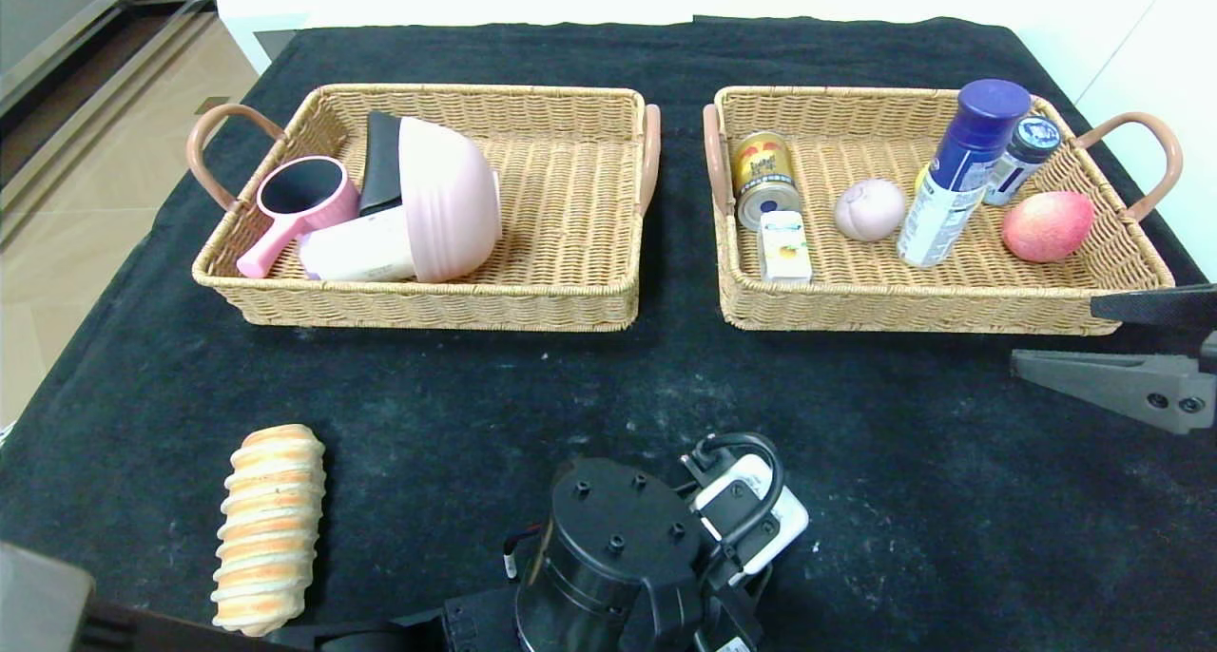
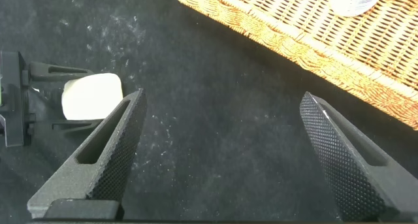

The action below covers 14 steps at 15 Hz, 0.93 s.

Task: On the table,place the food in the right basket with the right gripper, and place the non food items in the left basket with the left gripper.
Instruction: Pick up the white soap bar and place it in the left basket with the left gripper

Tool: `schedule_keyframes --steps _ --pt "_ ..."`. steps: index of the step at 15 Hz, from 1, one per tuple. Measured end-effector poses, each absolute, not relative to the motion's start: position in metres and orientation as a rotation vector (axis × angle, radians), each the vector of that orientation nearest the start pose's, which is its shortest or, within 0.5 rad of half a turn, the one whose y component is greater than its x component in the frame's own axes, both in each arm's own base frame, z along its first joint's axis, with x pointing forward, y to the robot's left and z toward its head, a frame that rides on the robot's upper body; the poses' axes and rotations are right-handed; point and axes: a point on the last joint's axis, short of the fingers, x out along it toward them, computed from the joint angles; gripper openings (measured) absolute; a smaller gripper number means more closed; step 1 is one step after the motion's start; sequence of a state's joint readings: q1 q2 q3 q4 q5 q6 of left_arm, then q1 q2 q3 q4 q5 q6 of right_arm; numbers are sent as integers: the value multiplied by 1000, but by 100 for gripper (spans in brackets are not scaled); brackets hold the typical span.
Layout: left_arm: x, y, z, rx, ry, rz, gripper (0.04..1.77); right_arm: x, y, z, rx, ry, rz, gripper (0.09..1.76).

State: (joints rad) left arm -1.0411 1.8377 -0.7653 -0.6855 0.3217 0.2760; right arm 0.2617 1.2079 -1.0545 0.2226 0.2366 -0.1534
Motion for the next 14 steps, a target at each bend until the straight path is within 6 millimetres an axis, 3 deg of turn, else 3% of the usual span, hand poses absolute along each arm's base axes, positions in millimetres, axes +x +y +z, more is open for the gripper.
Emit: schedule_keyframes --steps 8,14 --pt "169 -276 141 537 175 -754 101 165 50 291 -153 341 521 171" --pt "167 -272 172 561 143 -741 101 164 49 292 -153 335 521 171"
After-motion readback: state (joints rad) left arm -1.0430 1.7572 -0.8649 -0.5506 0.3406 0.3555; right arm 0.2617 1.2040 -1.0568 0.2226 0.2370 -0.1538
